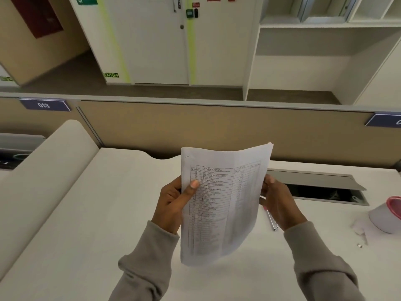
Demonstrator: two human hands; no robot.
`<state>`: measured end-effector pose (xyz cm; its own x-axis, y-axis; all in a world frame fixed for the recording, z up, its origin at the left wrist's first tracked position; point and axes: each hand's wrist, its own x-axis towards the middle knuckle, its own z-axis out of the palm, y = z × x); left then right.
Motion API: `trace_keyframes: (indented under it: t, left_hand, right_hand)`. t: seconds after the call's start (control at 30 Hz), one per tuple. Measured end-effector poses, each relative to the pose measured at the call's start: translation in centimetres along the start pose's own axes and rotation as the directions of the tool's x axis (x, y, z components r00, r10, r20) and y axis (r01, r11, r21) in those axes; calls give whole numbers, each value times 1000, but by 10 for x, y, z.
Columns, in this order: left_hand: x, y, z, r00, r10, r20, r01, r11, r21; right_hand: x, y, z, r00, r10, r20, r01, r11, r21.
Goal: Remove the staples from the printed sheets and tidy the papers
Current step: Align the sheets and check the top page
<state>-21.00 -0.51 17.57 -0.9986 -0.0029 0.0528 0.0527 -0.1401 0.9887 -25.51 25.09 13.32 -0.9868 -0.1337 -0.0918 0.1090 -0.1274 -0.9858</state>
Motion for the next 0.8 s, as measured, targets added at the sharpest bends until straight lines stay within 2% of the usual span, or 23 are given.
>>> trace_keyframes:
  t: [0.1, 0.27, 0.37, 0.5, 0.8]
  left_hand:
    - [-2, 4, 2, 1000, 13, -24, -14, 1000, -11]
    - [-6, 9, 0, 995, 57, -87, -57, 998, -5]
    - [-4, 16, 2, 973, 100, -206, -88, 994, 67]
    - [4, 29, 3, 932, 111, -345, -107, 994, 31]
    - [2, 36, 9, 949, 75, -305, -100, 993, -69]
  right_hand:
    - [-14, -11, 0, 997, -64, 52, 59, 995, 78]
    - [-37, -19, 5, 993, -112, -36, 113, 993, 27]
    - [-50, -19, 9, 984, -132, -121, 130, 991, -25]
    - [-64, -18, 11, 976, -158, -152, 151, 987, -53]
    - [-73, -16, 12, 975, -158, -158, 150, 987, -58]
